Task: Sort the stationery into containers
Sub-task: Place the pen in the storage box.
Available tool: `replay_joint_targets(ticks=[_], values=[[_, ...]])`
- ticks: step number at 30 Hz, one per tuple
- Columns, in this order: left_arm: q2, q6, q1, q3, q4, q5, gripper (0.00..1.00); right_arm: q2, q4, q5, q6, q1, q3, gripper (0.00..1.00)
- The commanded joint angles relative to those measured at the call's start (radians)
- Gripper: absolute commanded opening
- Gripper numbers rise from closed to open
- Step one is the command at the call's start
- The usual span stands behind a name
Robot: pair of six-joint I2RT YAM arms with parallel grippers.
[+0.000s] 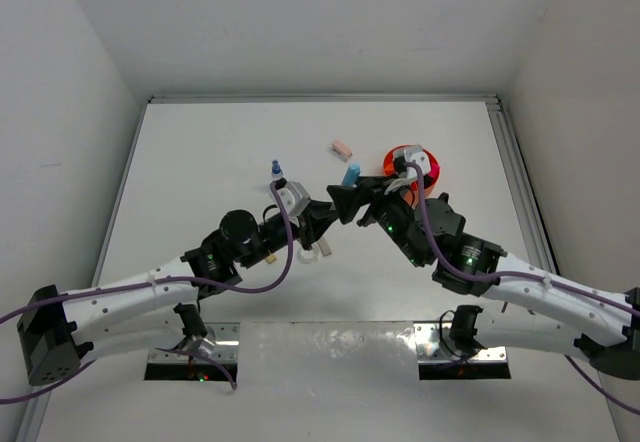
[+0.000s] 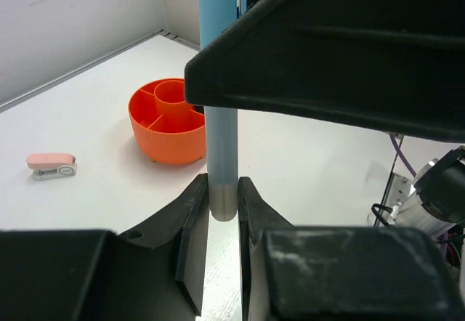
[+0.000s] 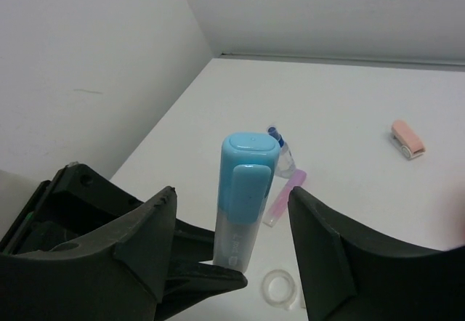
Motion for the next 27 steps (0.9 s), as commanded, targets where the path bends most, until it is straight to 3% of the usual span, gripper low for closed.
replay_joint_targets(ticks=[1, 3, 7, 9, 12, 16, 17, 18, 19, 20, 27], values=[[-0.011, 0.016, 0.003, 0.002, 0.039, -0.005, 0.0, 0.019, 0.048, 0.032, -0.023, 0.001, 0.018, 0.62], [-0.011, 0.016, 0.003, 0.002, 0.038, 0.001, 0.0, 0.03, 0.062, 0.025, -0.037, 0.001, 0.025, 0.59], [-0.011, 0.045, 0.003, 0.001, 0.032, 0.002, 0.0, 0.042, 0.068, 0.022, -0.042, 0.001, 0.028, 0.32], [-0.014, 0.05, 0.003, 0.001, 0.035, -0.001, 0.0, 0.043, 0.064, 0.016, -0.037, 0.0, 0.026, 0.25], [-0.013, 0.068, 0.003, -0.001, 0.055, -0.005, 0.0, 0.042, 0.064, 0.003, -0.039, -0.002, 0.018, 0.03], [-0.004, 0.099, 0.006, -0.004, 0.084, -0.025, 0.04, 0.034, 0.056, -0.018, -0.052, -0.007, 0.006, 0.0], [-0.004, 0.096, 0.008, -0.001, 0.081, -0.025, 0.18, 0.03, 0.054, -0.027, -0.06, -0.008, 0.006, 0.0], [-0.004, 0.088, 0.008, -0.001, 0.069, -0.025, 0.4, 0.03, 0.048, -0.027, -0.065, -0.01, 0.006, 0.0], [-0.005, 0.083, 0.008, 0.001, 0.061, -0.021, 0.92, 0.028, 0.035, -0.021, -0.071, -0.011, 0.006, 0.0], [-0.008, 0.077, 0.009, 0.002, 0.049, -0.018, 1.0, 0.025, 0.028, -0.014, -0.075, -0.02, 0.008, 0.0], [-0.057, 0.071, 0.008, 0.008, -0.091, -0.051, 1.0, 0.008, -0.042, 0.084, -0.267, -0.149, 0.034, 0.0]])
